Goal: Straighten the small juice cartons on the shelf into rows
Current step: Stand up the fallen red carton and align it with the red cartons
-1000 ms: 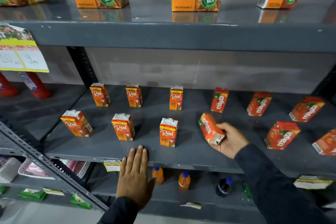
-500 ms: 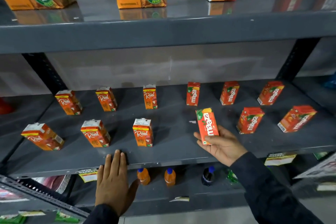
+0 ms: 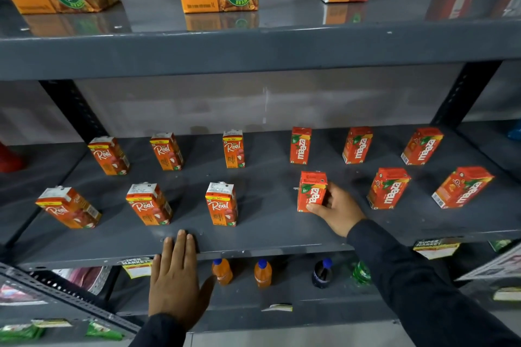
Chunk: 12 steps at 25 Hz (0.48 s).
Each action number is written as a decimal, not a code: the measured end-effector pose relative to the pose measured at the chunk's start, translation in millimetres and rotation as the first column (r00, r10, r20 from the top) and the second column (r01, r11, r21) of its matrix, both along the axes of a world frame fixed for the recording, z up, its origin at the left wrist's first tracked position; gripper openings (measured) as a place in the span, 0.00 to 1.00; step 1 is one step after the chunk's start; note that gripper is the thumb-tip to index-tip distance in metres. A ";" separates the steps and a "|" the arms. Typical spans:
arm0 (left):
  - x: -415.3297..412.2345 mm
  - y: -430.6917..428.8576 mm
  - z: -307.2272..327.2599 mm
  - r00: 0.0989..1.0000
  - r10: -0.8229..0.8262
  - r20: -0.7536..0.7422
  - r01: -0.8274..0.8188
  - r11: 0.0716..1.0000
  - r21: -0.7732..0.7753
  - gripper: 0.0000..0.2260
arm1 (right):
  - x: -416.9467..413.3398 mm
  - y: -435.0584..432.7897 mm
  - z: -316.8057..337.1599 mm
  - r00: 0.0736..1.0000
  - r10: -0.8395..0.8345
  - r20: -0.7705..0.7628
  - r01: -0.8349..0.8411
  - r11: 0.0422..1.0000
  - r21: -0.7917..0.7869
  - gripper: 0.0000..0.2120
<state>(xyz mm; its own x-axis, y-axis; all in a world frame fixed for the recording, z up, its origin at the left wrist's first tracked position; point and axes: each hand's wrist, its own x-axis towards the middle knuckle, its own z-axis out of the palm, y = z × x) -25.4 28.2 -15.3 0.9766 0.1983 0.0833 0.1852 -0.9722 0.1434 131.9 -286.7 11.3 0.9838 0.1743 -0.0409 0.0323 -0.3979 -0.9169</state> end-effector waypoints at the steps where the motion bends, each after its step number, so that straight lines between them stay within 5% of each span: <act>1: 0.1 0.7 -0.3 1.000 -0.001 0.005 0.001 1.000 -0.006 0.43 | 1.7 0.1 -1.2 1.000 -0.006 0.001 0.006 1.000 -0.014 0.18; 4: -0.2 2.3 -1.2 1.000 0.004 0.008 -0.004 1.000 -0.017 0.43 | 0.5 2.3 0.8 0.999 0.042 0.000 -0.042 0.999 -0.010 0.21; 6: -1.6 4.6 -3.1 1.000 0.021 0.001 -0.021 1.000 -0.018 0.44 | -3.8 4.4 10.6 0.997 0.074 0.037 -0.078 0.988 0.133 0.30; 9: -1.2 2.5 -3.1 1.000 -0.004 -0.006 0.004 1.000 -0.004 0.45 | 10.2 1.9 47.7 0.938 -0.258 0.230 0.151 0.906 0.396 0.26; 11: 0.0 1.1 -2.0 1.000 -0.014 0.004 0.014 1.000 -0.010 0.44 | 43.6 7.1 86.0 0.868 -0.304 0.392 0.215 0.942 0.257 0.17; 12: -0.8 0.6 -1.4 1.000 -0.015 0.004 0.015 1.000 -0.006 0.44 | 62.9 13.3 102.8 0.866 -0.200 0.457 0.206 0.978 0.038 0.17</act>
<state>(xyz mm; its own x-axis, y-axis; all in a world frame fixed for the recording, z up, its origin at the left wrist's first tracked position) -26.1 28.8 -16.7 0.9791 0.1839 0.0864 0.1698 -0.9741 0.1496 194.8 -273.4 114.1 0.9070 -0.0293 0.4201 0.3629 -0.4517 -0.8150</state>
